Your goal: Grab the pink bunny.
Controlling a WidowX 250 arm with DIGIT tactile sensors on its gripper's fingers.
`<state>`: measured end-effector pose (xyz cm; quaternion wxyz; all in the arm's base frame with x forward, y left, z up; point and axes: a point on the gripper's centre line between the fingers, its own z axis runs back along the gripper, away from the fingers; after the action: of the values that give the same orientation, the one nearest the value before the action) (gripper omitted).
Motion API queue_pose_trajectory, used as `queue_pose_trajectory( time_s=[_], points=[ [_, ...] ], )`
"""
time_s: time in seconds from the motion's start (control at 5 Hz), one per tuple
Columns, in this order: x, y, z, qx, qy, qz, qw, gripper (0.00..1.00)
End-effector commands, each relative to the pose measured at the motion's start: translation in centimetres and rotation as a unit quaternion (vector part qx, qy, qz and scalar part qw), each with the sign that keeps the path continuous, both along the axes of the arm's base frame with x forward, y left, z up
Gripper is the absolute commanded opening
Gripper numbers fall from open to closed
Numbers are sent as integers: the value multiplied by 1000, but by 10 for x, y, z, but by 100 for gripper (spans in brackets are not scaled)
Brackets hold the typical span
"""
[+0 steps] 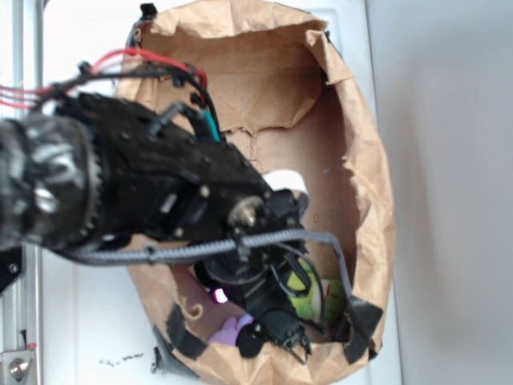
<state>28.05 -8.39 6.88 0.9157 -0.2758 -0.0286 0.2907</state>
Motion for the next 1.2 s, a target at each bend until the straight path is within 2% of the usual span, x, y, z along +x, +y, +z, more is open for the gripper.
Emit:
queue_pose_trajectory(
  time_s=[0.0, 0.4, 0.6, 0.8, 1.0],
  points=[
    [2, -27, -16, -17, 9, -24, 1000, 100],
    [5, -30, -40, -39, 31, -48, 998, 100],
    [4, -31, -53, -34, 39, -74, 996, 100],
    [40, -9, -54, -23, 62, -96, 993, 100],
    [27, -9, -52, -15, 79, -88, 993, 0]
  ],
)
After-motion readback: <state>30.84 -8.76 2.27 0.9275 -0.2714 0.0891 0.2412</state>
